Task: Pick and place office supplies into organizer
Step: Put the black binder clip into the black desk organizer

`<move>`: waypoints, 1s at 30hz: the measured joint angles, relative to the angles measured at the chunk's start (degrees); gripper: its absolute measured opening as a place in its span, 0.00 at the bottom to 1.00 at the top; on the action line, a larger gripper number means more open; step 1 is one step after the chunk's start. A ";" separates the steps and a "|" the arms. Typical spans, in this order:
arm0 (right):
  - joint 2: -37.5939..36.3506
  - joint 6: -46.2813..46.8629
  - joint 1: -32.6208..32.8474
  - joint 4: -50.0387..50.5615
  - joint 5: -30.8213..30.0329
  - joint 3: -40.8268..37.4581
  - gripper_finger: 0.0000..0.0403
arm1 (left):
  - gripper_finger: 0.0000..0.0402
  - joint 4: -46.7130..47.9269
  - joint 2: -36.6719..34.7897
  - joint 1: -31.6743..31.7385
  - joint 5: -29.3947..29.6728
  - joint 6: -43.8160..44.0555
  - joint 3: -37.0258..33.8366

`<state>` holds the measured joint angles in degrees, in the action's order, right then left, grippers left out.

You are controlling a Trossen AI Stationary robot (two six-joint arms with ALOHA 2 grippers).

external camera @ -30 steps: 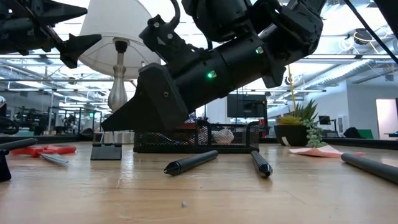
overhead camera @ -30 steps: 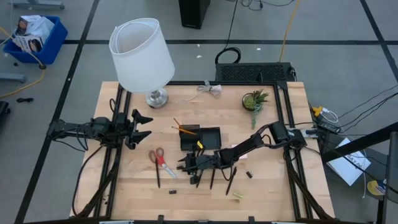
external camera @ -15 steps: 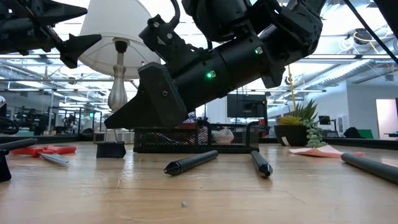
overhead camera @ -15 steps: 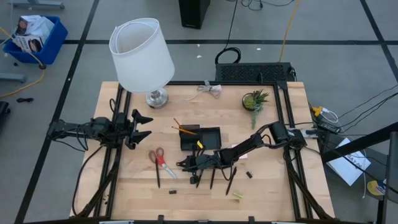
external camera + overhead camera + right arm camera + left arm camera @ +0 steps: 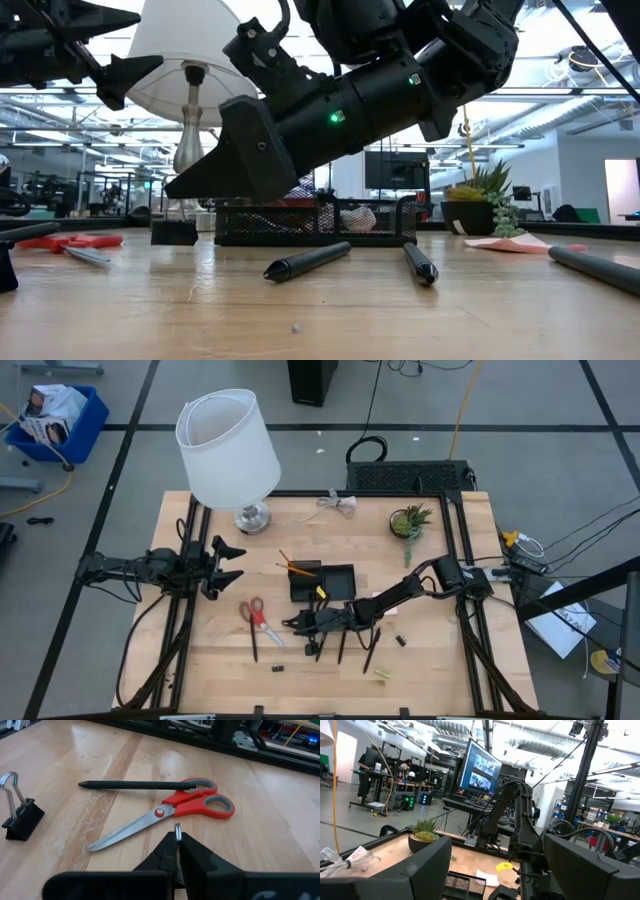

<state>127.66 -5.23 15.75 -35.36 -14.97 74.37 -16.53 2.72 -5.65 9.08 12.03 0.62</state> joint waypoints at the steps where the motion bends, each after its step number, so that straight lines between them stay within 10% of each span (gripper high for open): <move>1: -0.07 0.00 0.00 -0.02 -0.06 0.00 0.02 | 0.80 0.02 0.00 0.00 0.00 -0.02 0.00; 30: -10.69 1.99 -0.77 15.55 -19.97 -3.04 0.03 | 0.80 0.02 0.02 0.00 0.00 -0.02 0.00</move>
<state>116.97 -3.25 14.98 -19.80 -34.94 71.32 -16.51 2.74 -5.65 9.08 12.01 0.62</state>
